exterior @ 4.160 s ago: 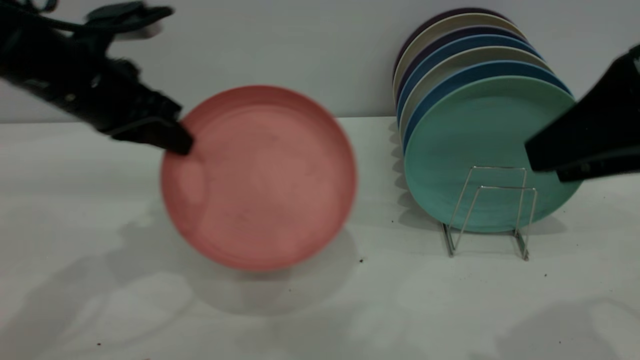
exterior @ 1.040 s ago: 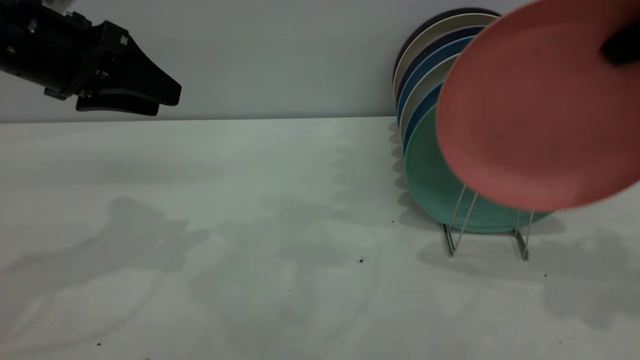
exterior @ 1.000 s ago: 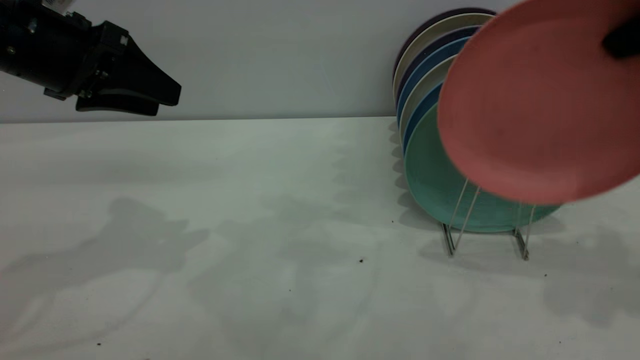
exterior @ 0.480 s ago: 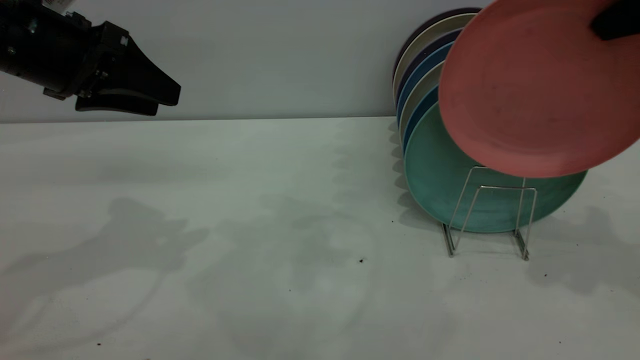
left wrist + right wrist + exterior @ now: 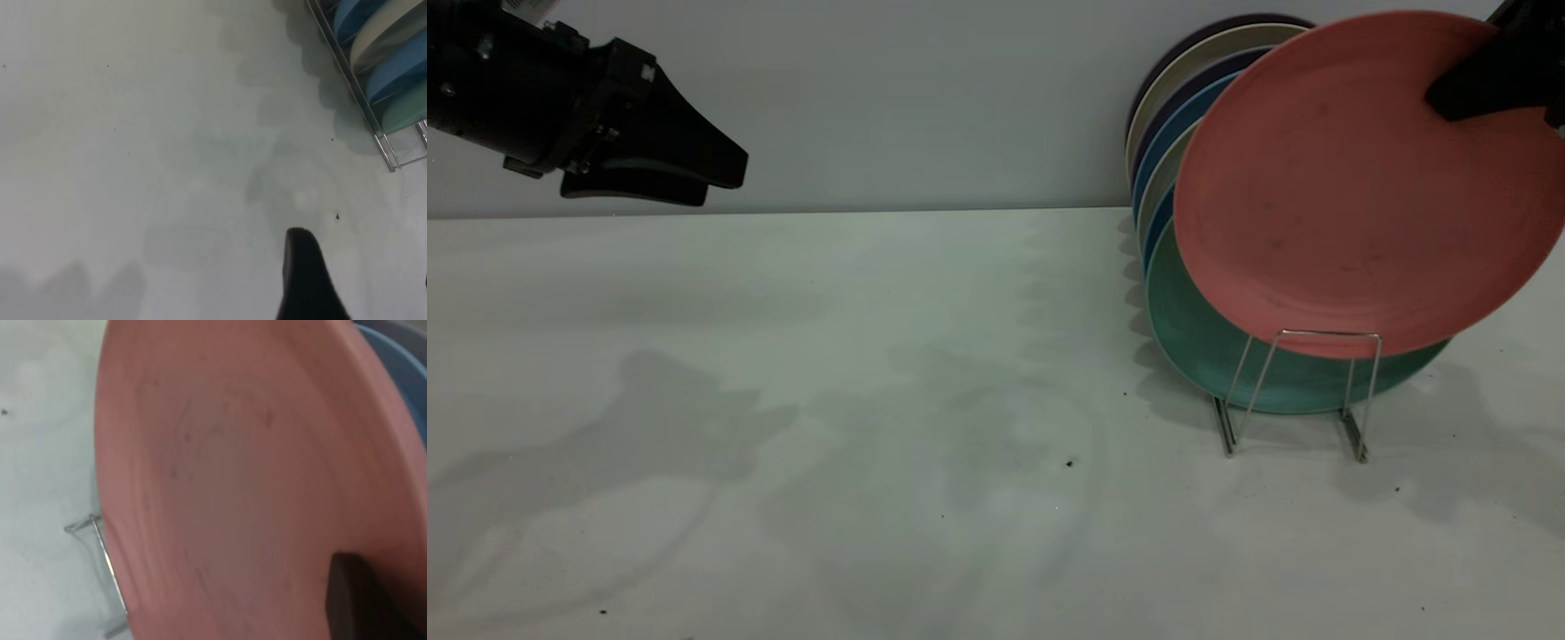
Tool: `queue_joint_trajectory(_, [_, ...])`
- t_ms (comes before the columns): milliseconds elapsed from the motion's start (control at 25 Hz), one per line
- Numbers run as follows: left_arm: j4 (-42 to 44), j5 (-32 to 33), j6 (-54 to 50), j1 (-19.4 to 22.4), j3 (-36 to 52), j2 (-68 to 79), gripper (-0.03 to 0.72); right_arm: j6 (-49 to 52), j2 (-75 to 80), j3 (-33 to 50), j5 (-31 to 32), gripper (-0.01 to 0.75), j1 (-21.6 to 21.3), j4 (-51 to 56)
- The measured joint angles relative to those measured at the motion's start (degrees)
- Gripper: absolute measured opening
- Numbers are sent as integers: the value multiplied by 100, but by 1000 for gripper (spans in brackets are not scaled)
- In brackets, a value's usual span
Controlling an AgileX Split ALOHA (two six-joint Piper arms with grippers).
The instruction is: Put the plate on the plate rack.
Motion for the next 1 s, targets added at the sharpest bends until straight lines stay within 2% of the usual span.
queue_joint_trajectory(200, [0, 0, -5, 0, 0, 0, 460, 0, 13, 0, 84, 110, 0, 12])
queue_joint_trajectory(480, [0, -7, -17, 0, 0, 0, 460, 16, 13, -2, 294, 328, 0, 31])
queue_joint_trajectory(600, [0, -17, -69, 0, 0, 0, 460, 106, 13, -6, 555, 385, 0, 25])
queue_joint_trajectory(920, [0, -48, -142, 0, 0, 0, 460, 668, 13, -12, 1462, 404, 0, 14])
queue_joint_trajectory(1000, [0, -62, -196, 0, 0, 0, 460, 1319, 13, -12, 1725, 404, 0, 72])
